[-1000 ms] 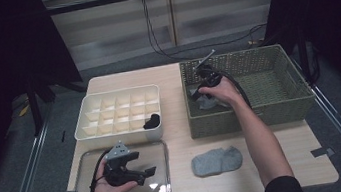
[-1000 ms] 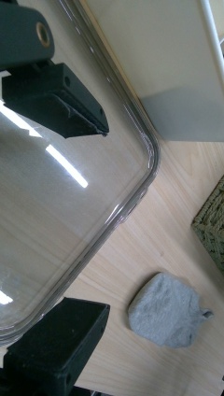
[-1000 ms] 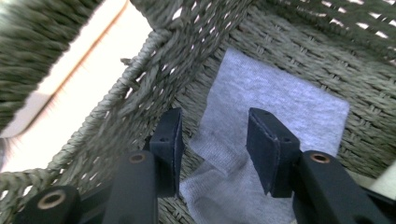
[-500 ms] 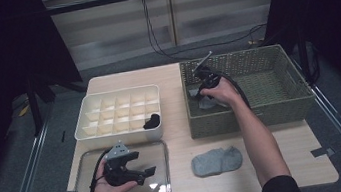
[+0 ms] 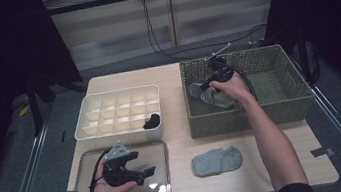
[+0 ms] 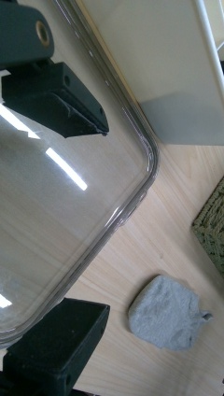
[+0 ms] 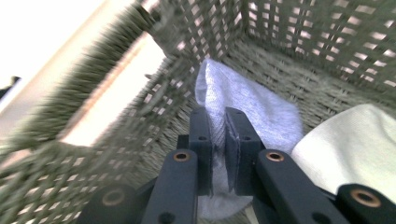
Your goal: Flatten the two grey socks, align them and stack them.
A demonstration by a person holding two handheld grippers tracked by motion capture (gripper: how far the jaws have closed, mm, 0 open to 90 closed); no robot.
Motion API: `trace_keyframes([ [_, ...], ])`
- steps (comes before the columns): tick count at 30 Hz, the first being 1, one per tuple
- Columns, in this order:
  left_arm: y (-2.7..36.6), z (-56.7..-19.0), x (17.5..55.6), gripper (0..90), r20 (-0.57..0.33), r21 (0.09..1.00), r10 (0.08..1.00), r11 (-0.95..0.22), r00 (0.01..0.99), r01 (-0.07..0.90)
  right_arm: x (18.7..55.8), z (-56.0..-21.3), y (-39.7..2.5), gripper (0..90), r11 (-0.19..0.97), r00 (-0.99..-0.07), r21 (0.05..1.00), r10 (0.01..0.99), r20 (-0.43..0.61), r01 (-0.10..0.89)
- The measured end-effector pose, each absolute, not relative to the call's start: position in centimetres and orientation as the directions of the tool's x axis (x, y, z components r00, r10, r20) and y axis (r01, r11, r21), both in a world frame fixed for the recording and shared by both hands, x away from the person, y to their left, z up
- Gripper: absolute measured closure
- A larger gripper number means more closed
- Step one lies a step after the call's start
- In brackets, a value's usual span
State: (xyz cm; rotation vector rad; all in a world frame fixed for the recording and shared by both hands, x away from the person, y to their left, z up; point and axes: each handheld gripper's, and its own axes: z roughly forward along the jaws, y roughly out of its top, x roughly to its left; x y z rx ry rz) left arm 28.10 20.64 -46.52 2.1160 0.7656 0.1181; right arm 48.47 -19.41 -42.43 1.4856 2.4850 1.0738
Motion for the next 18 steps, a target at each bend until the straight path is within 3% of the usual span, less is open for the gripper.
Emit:
trace_keyframes([
  [18, 20.6, -46.5, 28.2, 12.1, -0.186, 0.758, 0.563, -0.439, 0.805, 0.482, 45.2, -38.9, -21.5, 83.3, 0.223, -0.569, 0.707, 0.766, 0.299, 0.672],
])
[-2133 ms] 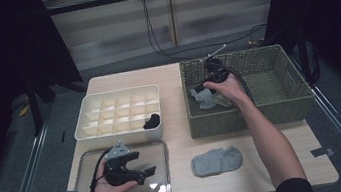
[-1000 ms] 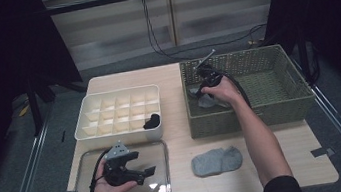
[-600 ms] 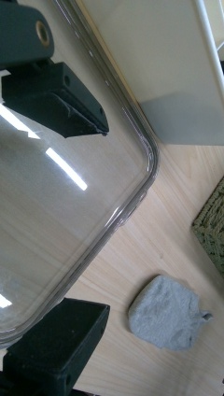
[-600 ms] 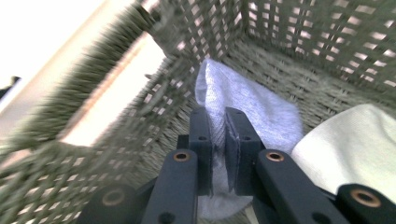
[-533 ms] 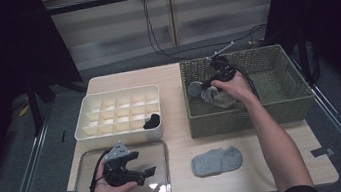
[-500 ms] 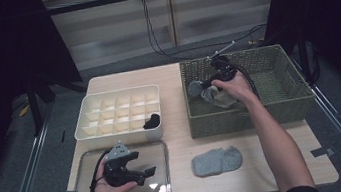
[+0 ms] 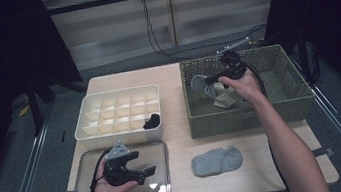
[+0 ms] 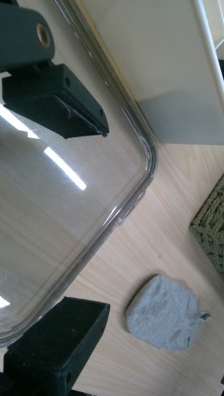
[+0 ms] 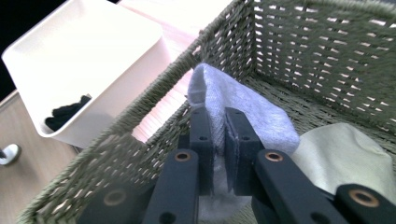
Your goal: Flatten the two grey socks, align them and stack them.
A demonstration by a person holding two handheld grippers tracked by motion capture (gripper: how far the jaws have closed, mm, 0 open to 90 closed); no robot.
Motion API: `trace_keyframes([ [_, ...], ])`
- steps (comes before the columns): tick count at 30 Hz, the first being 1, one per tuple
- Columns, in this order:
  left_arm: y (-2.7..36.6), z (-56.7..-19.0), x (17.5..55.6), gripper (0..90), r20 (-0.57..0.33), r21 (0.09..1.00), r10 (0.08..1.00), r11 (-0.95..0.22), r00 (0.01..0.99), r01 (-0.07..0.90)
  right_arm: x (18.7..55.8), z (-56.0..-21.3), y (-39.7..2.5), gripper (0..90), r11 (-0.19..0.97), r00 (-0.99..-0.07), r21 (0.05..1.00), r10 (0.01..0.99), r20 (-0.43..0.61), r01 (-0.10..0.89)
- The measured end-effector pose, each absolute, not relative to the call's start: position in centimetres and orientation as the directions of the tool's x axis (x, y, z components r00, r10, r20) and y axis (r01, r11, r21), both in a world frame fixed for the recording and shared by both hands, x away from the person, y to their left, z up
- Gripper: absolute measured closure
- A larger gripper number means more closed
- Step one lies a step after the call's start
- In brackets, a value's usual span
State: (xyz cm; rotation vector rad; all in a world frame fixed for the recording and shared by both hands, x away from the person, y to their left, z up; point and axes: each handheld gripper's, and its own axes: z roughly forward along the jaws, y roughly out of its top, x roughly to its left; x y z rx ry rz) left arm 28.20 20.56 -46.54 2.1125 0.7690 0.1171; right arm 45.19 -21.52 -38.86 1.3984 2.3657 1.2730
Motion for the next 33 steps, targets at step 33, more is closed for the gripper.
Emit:
trace_keyframes([
  [33, 19.8, -46.3, 27.9, 8.4, -0.172, 0.8, 0.588, -0.385, 0.791, 0.46, 39.9, -35.7, -23.8, 83.3, 0.087, -0.62, 0.822, 0.703, 0.35, 0.562],
])
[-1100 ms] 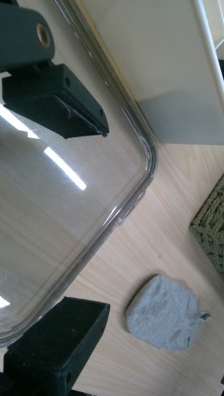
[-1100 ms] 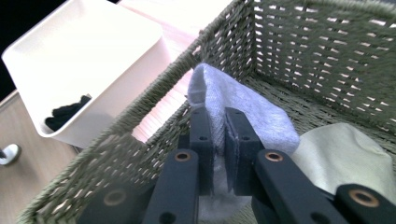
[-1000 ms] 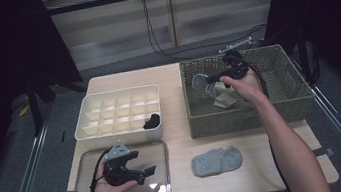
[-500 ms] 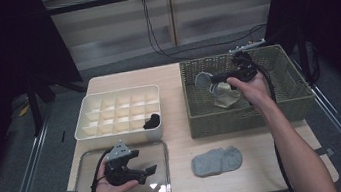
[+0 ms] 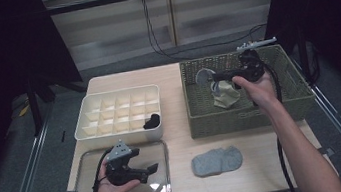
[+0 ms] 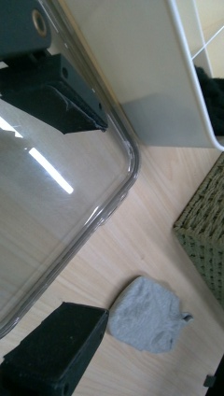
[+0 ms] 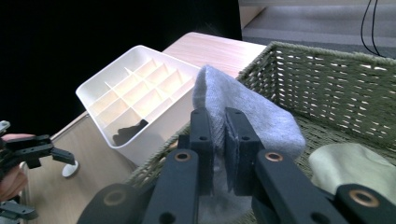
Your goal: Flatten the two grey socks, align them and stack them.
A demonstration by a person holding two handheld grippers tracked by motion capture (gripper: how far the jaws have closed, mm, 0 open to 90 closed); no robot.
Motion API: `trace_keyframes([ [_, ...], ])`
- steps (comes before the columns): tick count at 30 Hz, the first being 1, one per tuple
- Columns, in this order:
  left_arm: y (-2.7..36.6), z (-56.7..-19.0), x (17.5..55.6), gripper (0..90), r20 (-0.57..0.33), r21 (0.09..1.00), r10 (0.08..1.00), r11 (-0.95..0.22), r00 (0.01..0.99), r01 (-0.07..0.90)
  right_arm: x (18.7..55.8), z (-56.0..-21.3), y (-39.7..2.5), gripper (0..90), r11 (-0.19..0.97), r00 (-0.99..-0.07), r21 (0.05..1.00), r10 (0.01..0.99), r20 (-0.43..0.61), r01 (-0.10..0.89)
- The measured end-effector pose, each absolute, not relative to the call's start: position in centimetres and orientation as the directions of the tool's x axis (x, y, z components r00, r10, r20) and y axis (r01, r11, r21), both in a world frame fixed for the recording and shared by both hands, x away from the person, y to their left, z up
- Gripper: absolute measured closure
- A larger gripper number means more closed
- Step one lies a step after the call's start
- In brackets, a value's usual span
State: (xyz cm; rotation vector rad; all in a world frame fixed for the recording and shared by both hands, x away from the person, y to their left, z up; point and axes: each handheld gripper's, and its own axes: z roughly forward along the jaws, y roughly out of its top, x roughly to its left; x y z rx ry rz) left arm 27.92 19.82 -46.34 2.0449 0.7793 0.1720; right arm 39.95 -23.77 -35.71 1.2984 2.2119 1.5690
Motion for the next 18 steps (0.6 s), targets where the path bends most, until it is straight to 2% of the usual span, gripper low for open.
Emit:
trace_keyframes([
  [10, 18.9, -46.3, 27.7, 8.2, -0.149, 0.808, 0.554, -0.409, 0.819, 0.424, 38.4, -34.9, -23.7, 83.2, 0.073, -0.629, 0.829, 0.689, 0.36, 0.554],
  [18, 18.4, -46.3, 28.3, 14.2, -0.146, 0.8, 0.56, -0.419, 0.816, 0.43, 37.5, -34.0, -23.8, 83.4, 0.054, -0.634, 0.832, 0.675, 0.377, 0.553],
])
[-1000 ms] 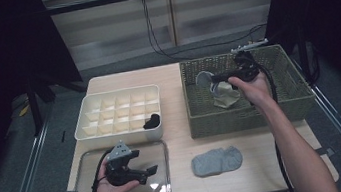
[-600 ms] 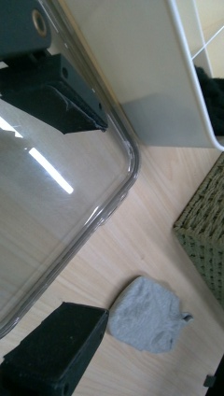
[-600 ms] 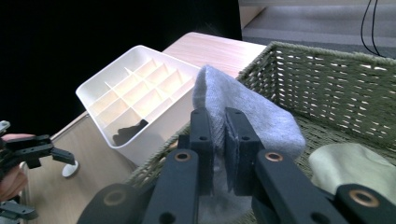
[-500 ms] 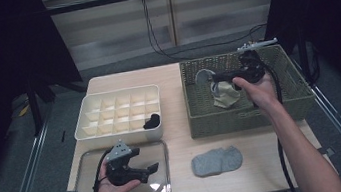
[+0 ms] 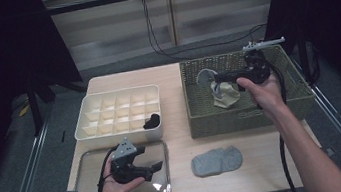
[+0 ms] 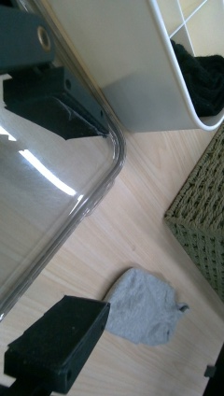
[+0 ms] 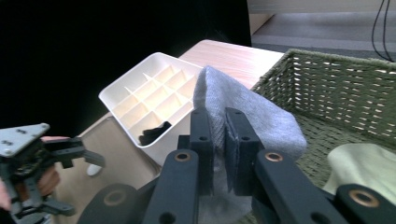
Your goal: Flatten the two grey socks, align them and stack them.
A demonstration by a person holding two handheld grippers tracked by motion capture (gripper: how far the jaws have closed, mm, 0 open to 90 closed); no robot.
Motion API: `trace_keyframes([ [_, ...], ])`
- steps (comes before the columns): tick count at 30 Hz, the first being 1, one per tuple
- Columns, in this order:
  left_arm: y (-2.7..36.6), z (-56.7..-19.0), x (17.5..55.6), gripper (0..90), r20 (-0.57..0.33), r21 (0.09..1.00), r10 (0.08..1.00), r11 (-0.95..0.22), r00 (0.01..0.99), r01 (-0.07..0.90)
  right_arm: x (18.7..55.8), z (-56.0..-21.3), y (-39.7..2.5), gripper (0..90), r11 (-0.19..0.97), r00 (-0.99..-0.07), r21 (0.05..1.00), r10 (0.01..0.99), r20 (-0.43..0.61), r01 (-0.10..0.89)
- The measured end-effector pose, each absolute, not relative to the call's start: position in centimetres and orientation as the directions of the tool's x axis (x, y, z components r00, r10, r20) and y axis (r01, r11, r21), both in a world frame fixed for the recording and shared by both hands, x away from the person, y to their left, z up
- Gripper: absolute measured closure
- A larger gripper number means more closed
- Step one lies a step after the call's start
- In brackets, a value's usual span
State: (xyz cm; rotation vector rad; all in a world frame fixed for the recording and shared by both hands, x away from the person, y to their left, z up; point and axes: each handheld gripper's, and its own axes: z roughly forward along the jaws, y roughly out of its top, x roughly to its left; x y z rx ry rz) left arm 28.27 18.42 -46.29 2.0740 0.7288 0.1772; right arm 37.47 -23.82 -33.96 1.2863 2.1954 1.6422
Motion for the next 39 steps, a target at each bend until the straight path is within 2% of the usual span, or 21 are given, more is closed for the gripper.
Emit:
trace_keyframes([
  [8, 17.8, -45.9, 28.2, 23.8, -0.133, 0.808, 0.547, -0.423, 0.827, 0.41, 35.7, -33.2, -23.6, 83.4, 0.049, -0.649, 0.839, 0.658, 0.381, 0.542],
  [10, 17.7, -45.7, 28.1, 27.8, -0.144, 0.823, 0.554, -0.393, 0.82, 0.41, 35.3, -33.0, -23.6, 83.4, 0.051, -0.654, 0.843, 0.656, 0.377, 0.536],
  [17, 16.3, -44.9, 28.1, 36.5, -0.134, 0.844, 0.518, -0.387, 0.845, 0.372, 33.2, -32.2, -23.1, 83.4, 0.07, -0.684, 0.86, 0.64, 0.349, 0.505],
  [28, 13.3, -43.6, 29.0, 53.7, -0.116, 0.866, 0.474, -0.382, 0.873, 0.323, 30.2, -33.4, -22.3, 83.4, 0.09, -0.712, 0.863, 0.611, 0.346, 0.497],
  [31, 12.4, -43.1, 29.1, 55.4, -0.114, 0.876, 0.462, -0.371, 0.88, 0.309, 29.7, -33.9, -22.1, 83.4, 0.099, -0.714, 0.858, 0.607, 0.35, 0.505],
  [35, 11.7, -42.6, 29.3, 50.2, -0.097, 0.883, 0.444, -0.374, 0.891, 0.282, 29.4, -34.6, -21.8, 83.4, 0.097, -0.715, 0.855, 0.6, 0.358, 0.51],
  [39, 10.5, -41.7, 29.5, 51.5, -0.096, 0.898, 0.424, -0.353, 0.9, 0.262, 28.9, -35.4, -21.3, 83.4, 0.102, -0.72, 0.849, 0.588, 0.369, 0.519],
])
